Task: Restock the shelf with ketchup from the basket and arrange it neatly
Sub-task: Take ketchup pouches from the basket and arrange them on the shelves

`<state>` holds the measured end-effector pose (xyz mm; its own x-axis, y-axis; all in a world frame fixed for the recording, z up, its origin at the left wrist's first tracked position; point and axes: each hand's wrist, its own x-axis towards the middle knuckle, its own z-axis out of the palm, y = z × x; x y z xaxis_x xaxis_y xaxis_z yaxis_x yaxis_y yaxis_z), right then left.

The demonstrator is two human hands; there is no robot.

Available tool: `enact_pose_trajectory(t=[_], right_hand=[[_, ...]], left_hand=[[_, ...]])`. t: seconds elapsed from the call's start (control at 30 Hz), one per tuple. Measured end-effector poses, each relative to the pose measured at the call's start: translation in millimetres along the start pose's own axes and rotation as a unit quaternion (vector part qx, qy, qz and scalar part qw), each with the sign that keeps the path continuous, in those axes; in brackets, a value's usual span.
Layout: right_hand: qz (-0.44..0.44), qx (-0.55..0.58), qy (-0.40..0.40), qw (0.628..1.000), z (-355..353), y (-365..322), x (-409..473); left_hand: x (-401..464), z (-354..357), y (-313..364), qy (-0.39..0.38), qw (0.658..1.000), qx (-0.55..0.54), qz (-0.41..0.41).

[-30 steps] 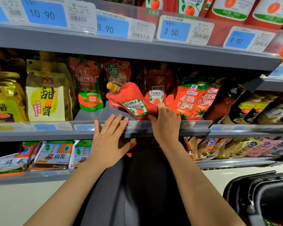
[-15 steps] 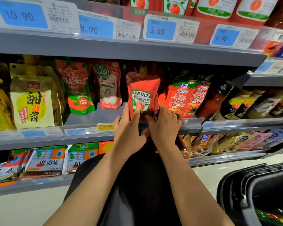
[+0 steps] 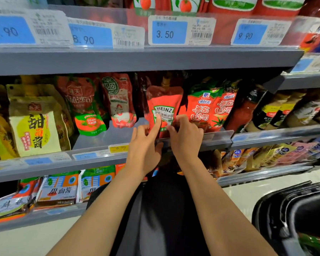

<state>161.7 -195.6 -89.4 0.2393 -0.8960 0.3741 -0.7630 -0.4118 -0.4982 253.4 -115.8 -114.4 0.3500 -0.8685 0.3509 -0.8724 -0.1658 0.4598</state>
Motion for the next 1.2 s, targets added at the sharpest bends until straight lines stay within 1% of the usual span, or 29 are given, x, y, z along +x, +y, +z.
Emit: enact_pose_trajectory(t=[0.13, 0.2, 0.27, 0.33, 0.37, 0.4, 0.47, 0.53, 0.57, 0.63, 0.7, 0.77, 0.83, 0.9, 0.97, 1.0, 1.07, 1.1, 1.13, 1.17, 1.2], right_hand=[[-0.002, -0.003, -0.005, 1.000, 2, 4, 0], [-0.002, 0.006, -0.013, 1.000, 1, 5, -2], [-0.001, 0.055, -0.013, 0.998, -6, 7, -9], [0.010, 0.129, -0.015, 0.992, -27, 10, -19], [0.014, 0.164, -0.017, 0.986, -42, 12, -26], [0.010, 0.193, -0.015, 0.981, -60, 15, -34], [-0.012, 0.236, 0.009, 0.972, -103, 24, -51], [-0.011, 0.247, 0.033, 0.969, -147, 40, -68], [-0.007, 0.236, 0.048, 0.971, -167, 52, -75], [0.026, 0.216, 0.071, 0.973, -201, 88, -86], [0.111, 0.207, 0.078, 0.969, -226, 130, -98], [0.171, 0.159, 0.089, 0.968, -246, 172, -110], [0.239, 0.103, 0.079, 0.962, -262, 211, -122], [0.316, 0.059, 0.033, 0.946, -271, 246, -131], [0.389, 0.036, -0.037, 0.920, -269, 285, -140], [0.425, 0.025, -0.072, 0.902, -264, 305, -147], [0.485, -0.015, -0.147, 0.862, -248, 345, -170], [0.514, -0.017, -0.161, 0.842, -239, 360, -183], [0.547, 0.005, -0.167, 0.820, -230, 367, -199], [0.587, 0.055, -0.160, 0.792, -217, 374, -218], [0.632, 0.127, -0.148, 0.750, -202, 381, -238]], left_hand=[[0, -5, -2, -0.037, 0.999, 0.026, -0.003], [-3, -7, -2, -0.039, 0.998, 0.039, 0.013], [-8, -9, -3, -0.050, 0.997, 0.054, 0.024], [-16, -11, -2, -0.064, 0.997, 0.046, -0.004], [-20, -11, 1, -0.055, 0.998, 0.039, -0.011], [-24, -12, 8, -0.034, 0.999, 0.032, 0.003], [-30, -14, 31, 0.032, 0.997, -0.006, 0.064], [-31, -25, 64, 0.088, 0.988, -0.064, 0.105], [-31, -32, 85, 0.093, 0.985, -0.090, 0.114], [-32, -40, 127, 0.047, 0.980, -0.125, 0.146], [-36, -35, 173, -0.029, 0.966, -0.147, 0.212], [-46, -17, 214, -0.096, 0.939, -0.154, 0.291], [-55, 12, 245, -0.165, 0.909, -0.113, 0.364], [-61, 44, 261, -0.215, 0.884, -0.044, 0.414], [-64, 65, 269, -0.259, 0.863, 0.023, 0.433], [-65, 71, 271, -0.271, 0.855, 0.050, 0.439], [-65, 76, 271, -0.279, 0.847, 0.070, 0.446], [-65, 75, 272, -0.283, 0.844, 0.078, 0.448], [-65, 75, 271, -0.287, 0.841, 0.087, 0.450], [-66, 75, 271, -0.292, 0.839, 0.095, 0.450], [-67, 76, 270, -0.295, 0.838, 0.100, 0.449]])
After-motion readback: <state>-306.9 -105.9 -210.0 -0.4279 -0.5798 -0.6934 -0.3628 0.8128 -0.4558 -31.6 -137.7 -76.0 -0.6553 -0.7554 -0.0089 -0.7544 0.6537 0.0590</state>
